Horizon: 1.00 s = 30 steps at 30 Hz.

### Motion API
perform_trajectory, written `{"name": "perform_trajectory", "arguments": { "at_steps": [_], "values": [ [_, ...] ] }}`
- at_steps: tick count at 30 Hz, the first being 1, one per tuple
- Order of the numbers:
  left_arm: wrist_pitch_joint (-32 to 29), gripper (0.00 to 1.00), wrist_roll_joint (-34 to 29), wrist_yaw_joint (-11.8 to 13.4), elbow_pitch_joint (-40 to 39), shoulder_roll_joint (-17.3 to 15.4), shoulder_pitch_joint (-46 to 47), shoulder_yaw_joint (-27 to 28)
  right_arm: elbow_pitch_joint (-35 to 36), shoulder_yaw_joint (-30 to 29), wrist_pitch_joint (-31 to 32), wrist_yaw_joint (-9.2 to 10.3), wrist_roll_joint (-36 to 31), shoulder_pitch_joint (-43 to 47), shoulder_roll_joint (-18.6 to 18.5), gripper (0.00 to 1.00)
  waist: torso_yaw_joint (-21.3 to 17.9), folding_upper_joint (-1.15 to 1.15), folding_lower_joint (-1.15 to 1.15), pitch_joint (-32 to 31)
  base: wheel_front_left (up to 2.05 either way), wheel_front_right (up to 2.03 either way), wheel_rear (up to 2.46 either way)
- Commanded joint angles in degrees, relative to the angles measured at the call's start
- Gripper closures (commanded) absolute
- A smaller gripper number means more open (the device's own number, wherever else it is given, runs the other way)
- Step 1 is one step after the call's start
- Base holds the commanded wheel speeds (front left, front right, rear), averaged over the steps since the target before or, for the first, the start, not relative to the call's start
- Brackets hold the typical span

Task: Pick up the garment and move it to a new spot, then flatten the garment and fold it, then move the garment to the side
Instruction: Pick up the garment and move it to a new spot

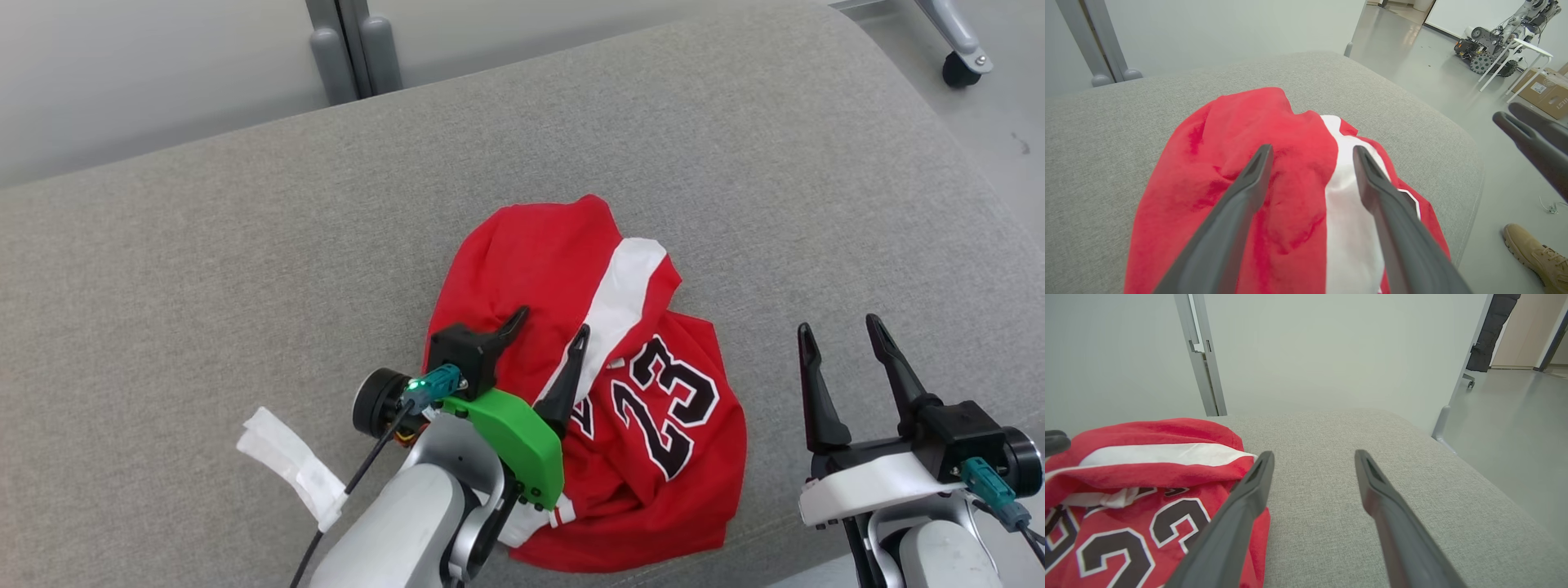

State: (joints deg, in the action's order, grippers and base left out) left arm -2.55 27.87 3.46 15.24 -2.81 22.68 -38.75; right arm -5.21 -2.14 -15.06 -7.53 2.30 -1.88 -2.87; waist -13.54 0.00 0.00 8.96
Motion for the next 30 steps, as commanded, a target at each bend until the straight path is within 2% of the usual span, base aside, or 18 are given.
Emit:
{"name": "perform_trajectory", "arguments": {
  "at_steps": [1,3,4,5,6,7,15,23,30],
  "values": [
    [-0.36,0.0,-0.38,0.64,0.78,-0.19,1.09,-0.14,0.07,0.16,-0.18,0.08,0.16,-0.76,-0.06,0.0,-0.67,0.0,0.0,0.54,0.0,0.0,0.0],
    [-0.68,0.0,-1.02,1.16,1.79,-0.24,1.61,-0.51,-0.01,0.25,-0.18,0.08,0.44,-0.92,-0.06,0.0,-1.16,0.0,0.0,0.84,0.0,0.0,0.0],
    [-0.62,0.07,-1.05,1.25,2.28,-0.24,1.85,-0.46,-0.02,0.26,-0.18,0.08,0.54,-0.92,-0.05,0.0,-1.33,0.0,0.0,0.97,0.0,0.0,0.0],
    [-0.59,0.42,-1.04,1.45,2.63,-0.23,1.99,-0.43,-0.02,0.23,-0.18,0.08,0.64,-0.9,-0.05,0.0,-1.45,0.0,0.0,1.06,0.0,0.0,0.0],
    [-0.44,0.64,-1.0,1.54,2.93,-0.23,2.15,-0.4,0.0,0.2,-0.18,0.08,0.74,-0.9,-0.05,0.0,-1.57,0.0,0.0,1.16,0.0,0.0,0.0],
    [-0.35,1.0,-0.9,1.64,3.09,-0.23,2.27,-0.36,0.01,0.16,-0.18,0.08,0.83,-0.88,-0.05,0.0,-1.64,0.0,0.0,1.23,0.0,0.0,0.0],
    [1.34,1.0,1.83,1.95,1.65,-0.2,3.47,0.8,-0.22,-0.32,-0.18,0.08,0.91,-0.45,-0.05,0.0,-0.89,0.0,0.0,0.98,0.0,0.0,0.0],
    [1.1,1.0,9.51,2.66,-10.61,-0.19,4.83,3.22,-0.48,-0.17,-0.18,0.08,0.4,0.41,-0.06,0.0,1.1,0.0,0.0,-0.41,0.0,0.0,0.0],
    [1.03,1.0,10.4,4.23,-15.42,-1.2,4.28,5.46,-0.55,0.13,-0.18,0.08,0.21,0.58,-0.06,0.0,2.05,0.0,0.0,-1.29,0.0,0.0,0.0]
  ]
}}
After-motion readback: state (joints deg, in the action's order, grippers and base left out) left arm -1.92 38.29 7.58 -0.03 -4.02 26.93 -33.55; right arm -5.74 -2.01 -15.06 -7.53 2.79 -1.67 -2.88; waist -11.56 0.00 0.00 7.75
